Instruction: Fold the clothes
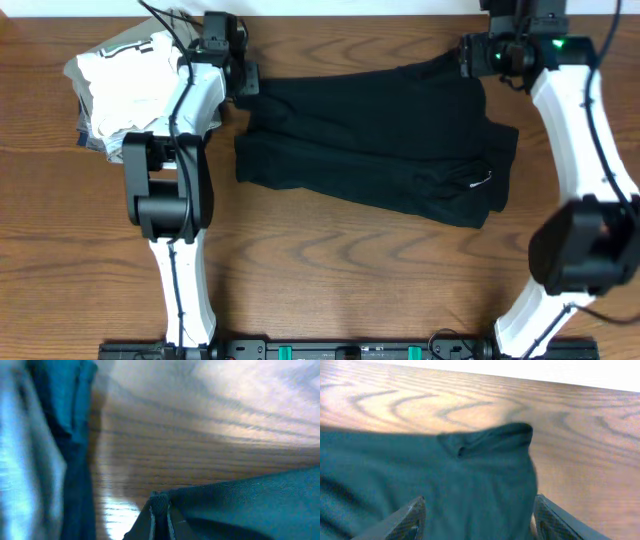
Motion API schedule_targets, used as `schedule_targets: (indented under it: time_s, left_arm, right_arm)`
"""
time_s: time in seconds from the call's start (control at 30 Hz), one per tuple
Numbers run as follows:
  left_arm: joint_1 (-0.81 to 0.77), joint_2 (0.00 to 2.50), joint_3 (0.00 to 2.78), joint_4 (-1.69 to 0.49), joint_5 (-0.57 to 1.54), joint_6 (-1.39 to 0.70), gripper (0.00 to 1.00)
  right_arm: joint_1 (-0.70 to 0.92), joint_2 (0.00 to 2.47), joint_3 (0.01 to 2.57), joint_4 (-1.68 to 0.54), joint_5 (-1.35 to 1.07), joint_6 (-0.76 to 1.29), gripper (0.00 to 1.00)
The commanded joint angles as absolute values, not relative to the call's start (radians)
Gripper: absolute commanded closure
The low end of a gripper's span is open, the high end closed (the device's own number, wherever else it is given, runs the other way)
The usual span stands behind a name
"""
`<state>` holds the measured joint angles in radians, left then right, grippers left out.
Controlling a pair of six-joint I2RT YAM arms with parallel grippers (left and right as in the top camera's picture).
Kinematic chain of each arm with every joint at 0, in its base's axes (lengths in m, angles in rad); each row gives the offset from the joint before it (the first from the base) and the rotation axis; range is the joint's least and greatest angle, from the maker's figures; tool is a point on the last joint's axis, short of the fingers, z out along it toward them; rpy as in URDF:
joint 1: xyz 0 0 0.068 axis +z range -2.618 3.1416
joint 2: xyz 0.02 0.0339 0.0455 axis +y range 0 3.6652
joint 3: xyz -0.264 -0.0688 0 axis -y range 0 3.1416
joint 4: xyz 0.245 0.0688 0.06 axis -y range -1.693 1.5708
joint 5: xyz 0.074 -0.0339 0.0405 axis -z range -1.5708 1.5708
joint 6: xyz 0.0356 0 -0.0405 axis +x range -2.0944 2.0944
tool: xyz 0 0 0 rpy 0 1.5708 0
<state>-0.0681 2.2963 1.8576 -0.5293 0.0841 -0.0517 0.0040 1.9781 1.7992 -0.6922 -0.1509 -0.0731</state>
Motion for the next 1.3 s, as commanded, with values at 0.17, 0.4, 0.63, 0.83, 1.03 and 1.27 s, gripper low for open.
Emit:
schedule_targets:
  time_s: [0.17, 0.4, 0.63, 0.83, 1.03, 1.27]
  left_arm:
    - [-0.063, 2.267, 1.864, -0.556, 0.060, -0.053, 0.94]
    - [-0.063, 2.267, 1.864, -0.561, 0.060, -0.053, 0.94]
    - [-0.063, 2.267, 1.864, -0.567, 0.060, -0.053, 0.94]
    - [-0.063, 2.267, 1.864, -0.567, 0.060, -0.053, 0.94]
    - [-0.063, 2.267, 1.864, -0.562, 0.060, -0.053, 0.94]
    - [-0.063, 2.267, 1.864, -0.563, 0.060, -0.053, 0.94]
  right_arm:
    - [-0.013, 2.169, 1.802, -0.525, -0.079, -0.030, 0.30]
    - [-0.036, 2.281, 1.802, -0.390, -0.078, 0.052, 0.27]
    - [-0.065, 2.369, 1.802, -0.269, -0.079, 0.098, 0.26]
    - [-0.076, 2.408, 1.802, -0.207, -0.079, 0.101, 0.25]
    - [-0.068, 2.457, 1.802, -0.125, -0.081, 0.157, 0.27]
    - [-0.057, 2.511, 1.802, -0.030, -0.086, 0.172, 0.27]
